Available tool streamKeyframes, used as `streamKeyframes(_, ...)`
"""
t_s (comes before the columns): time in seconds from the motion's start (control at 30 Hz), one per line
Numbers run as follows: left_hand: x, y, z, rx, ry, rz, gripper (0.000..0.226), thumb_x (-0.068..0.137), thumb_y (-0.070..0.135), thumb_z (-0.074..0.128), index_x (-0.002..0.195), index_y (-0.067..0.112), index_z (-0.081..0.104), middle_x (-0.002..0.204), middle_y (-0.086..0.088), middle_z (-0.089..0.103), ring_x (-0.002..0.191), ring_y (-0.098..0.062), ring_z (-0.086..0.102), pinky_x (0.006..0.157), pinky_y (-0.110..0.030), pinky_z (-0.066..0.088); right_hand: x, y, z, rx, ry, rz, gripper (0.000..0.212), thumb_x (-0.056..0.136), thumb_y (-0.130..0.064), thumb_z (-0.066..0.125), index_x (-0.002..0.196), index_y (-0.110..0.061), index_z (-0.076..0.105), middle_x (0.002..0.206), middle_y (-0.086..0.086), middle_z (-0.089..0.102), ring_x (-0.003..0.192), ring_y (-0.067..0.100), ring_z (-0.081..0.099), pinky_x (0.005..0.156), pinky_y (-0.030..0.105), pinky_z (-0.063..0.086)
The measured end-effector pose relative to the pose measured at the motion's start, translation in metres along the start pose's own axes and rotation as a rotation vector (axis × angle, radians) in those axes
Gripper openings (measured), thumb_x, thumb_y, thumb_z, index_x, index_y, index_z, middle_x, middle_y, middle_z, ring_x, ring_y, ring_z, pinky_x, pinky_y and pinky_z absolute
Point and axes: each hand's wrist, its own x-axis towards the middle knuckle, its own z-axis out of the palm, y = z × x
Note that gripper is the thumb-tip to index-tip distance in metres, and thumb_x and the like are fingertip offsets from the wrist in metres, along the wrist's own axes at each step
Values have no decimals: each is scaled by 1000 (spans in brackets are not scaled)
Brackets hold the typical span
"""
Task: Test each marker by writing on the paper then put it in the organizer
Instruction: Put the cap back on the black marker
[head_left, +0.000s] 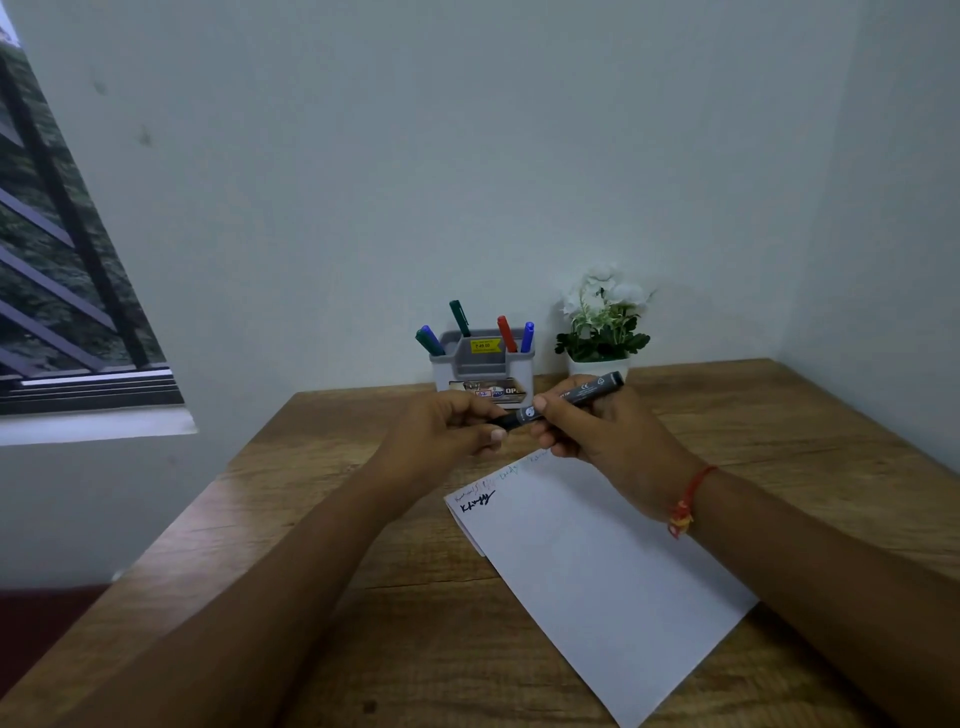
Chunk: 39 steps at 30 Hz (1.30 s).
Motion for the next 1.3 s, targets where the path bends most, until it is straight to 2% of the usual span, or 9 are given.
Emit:
streamKeyframes(0.17, 1, -2, -1, -8, 6, -9, 16, 82, 5, 71, 94, 14, 73, 87, -9, 74, 75, -13, 69, 73, -23, 56, 2, -1, -2, 25, -49, 42, 17, 98, -21, 63, 97, -7, 72, 77, 5, 73, 71, 11, 68, 63, 20, 57)
streamKeyframes(0.33, 2, -2, 1, -138, 71, 5, 15, 82, 18, 72, 97, 18, 74, 94, -9, 73, 86, -17, 67, 85, -32, 56, 5, -3, -1, 390, 5, 230, 22, 94, -25, 67, 101, -6, 72, 83, 9, 76, 72, 10, 72, 61, 19, 59)
streamKeyframes(0.47, 3, 1, 1, -266, 233, 62, 17, 85, 13, 68, 101, 16, 72, 100, -5, 73, 100, -20, 68, 89, -34, 54, 9, 0, 0, 541, 143, 289, 33, 97, -37, 62, 105, -6, 67, 98, 15, 77, 85, 18, 75, 74, 26, 63)
streamKeyframes(0.6, 10, 10, -11, -142, 497, 210, 20, 88, 10, 66, 106, 17, 70, 103, 0, 72, 101, -14, 67, 88, -34, 55, 10, 5, -3, 193, 261, 297, 24, 106, -31, 47, 107, -13, 62, 98, 9, 74, 84, 17, 70, 72, 31, 58)
streamKeyframes(0.7, 23, 25, -15, -33, 638, 295, 19, 88, 12, 66, 105, 21, 69, 98, 6, 71, 97, -10, 66, 88, -31, 55, 8, 15, -8, -489, 150, 26, 21, 100, -34, 57, 105, -17, 68, 94, -1, 73, 88, 15, 68, 73, 31, 57)
streamKeyframes(0.77, 36, 38, -16, 34, 687, 356, 21, 88, 14, 67, 107, 22, 66, 96, 10, 69, 93, -5, 64, 87, -24, 54, 4, 15, -6, -694, 75, -56, 19, 97, -36, 61, 103, -21, 70, 91, -8, 70, 86, 9, 65, 67, 20, 48)
streamKeyframes(0.83, 52, 52, -14, 83, 704, 409, 23, 87, 15, 67, 109, 20, 62, 94, 15, 66, 89, 2, 63, 82, -13, 51, 2, 12, -3, -759, 22, -82, 18, 97, -36, 61, 103, -22, 70, 94, -8, 71, 87, 7, 64, 65, 16, 45)
streamKeyframes(1.0, 97, 57, 1, 240, 641, 429, 17, 87, 12, 67, 100, 16, 57, 88, 12, 63, 79, 10, 61, 70, -2, 46, 1, 10, -7, -889, -30, -117, 23, 97, -36, 57, 108, -23, 72, 105, -5, 73, 91, 12, 67, 77, 31, 56)
streamKeyframes(1.3, 138, 23, 25, 459, 555, 356, 17, 88, 13, 64, 105, 10, 66, 98, -4, 70, 90, -14, 66, 87, -25, 52, 5, 12, -10, -1002, -48, -142, 24, 95, -39, 55, 103, -24, 71, 98, -1, 74, 87, 19, 67, 76, 39, 58)
